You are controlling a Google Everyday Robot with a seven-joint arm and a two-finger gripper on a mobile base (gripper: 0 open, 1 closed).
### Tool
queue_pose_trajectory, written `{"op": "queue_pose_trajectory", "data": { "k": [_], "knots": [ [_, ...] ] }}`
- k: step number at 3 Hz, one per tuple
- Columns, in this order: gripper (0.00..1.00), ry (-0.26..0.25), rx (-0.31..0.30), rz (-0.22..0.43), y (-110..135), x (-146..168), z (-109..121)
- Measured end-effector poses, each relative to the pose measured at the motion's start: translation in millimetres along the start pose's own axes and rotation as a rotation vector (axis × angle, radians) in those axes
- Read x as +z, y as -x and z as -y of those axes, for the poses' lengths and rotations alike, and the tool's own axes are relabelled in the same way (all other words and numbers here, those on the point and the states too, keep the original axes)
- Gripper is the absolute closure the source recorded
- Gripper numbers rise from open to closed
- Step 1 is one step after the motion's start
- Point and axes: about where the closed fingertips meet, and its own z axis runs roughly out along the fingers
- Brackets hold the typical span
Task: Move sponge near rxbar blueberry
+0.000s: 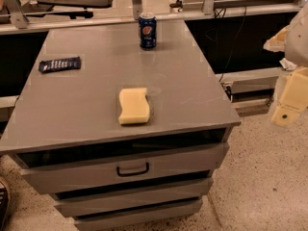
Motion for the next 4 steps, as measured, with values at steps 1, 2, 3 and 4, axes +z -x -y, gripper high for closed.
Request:
{"op": "queue_pose_trajectory", "data": {
  "k": [1,2,3,4],
  "knots": [
    [0.0,0.0,0.0,0.0,0.0,0.0,0.0],
    [0.0,-0.003,-0.003,0.027,6.9,3.2,-0.3],
    [0.0,0.016,0.026,0.118,43.0,30.0,0.1],
    [0.0,0.026,0.051,0.265,115.4,64.6,5.1]
  ]
}}
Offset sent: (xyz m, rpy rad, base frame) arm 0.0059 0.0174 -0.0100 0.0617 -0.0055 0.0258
